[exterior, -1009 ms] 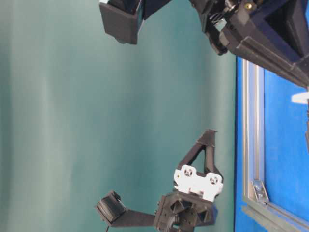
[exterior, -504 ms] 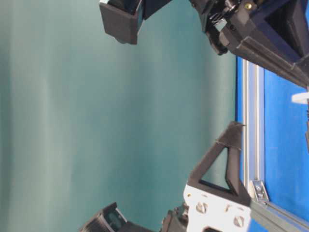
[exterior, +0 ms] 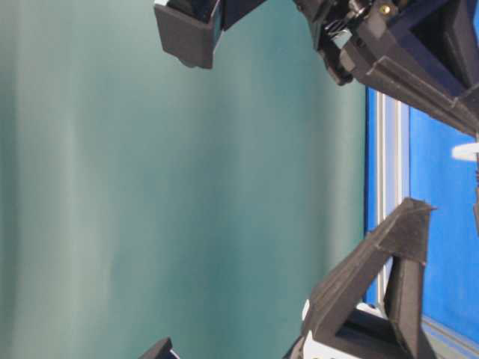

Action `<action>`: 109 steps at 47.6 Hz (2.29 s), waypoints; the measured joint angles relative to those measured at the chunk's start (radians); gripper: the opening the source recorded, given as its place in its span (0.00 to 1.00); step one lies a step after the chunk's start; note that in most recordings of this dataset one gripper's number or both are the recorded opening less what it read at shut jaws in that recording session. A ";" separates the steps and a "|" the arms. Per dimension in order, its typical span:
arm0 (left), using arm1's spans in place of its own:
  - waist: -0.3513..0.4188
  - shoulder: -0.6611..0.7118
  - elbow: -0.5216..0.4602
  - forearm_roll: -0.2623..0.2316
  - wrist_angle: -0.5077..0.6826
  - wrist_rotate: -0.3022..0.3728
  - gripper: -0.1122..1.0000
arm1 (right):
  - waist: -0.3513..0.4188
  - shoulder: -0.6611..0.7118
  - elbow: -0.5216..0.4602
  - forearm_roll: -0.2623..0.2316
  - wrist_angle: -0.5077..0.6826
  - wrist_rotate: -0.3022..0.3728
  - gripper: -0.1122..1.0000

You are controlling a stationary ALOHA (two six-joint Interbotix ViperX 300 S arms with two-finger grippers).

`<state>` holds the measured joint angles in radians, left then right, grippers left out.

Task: Insert the wire through the string loop located in the center.
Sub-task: 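Move the left gripper, open, to the plug emerging from the loop, then close the left gripper on the USB plug beyond the loop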

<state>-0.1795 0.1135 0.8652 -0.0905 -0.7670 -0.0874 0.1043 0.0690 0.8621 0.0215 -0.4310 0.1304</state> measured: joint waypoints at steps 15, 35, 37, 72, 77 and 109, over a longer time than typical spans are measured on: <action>0.020 0.000 -0.014 0.002 0.040 -0.002 0.11 | 0.000 0.002 0.000 0.002 0.000 0.000 0.08; 0.020 0.000 -0.025 -0.002 0.063 -0.011 0.89 | 0.000 0.002 0.000 0.000 0.000 0.000 0.08; 0.020 0.000 -0.026 -0.002 0.064 -0.011 0.92 | 0.000 0.002 0.000 0.000 0.000 0.000 0.08; 0.021 0.005 -0.026 0.000 0.075 -0.011 0.91 | 0.000 0.000 0.000 0.000 0.000 0.000 0.08; 0.031 0.029 -0.028 -0.002 0.075 -0.012 0.91 | 0.000 0.002 0.000 0.000 0.000 0.000 0.08; 0.057 0.100 -0.044 -0.002 0.089 -0.026 0.91 | 0.000 0.002 0.000 0.000 0.000 -0.002 0.08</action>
<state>-0.1227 0.2132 0.8207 -0.0920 -0.6780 -0.1135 0.1043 0.0706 0.8621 0.0215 -0.4310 0.1289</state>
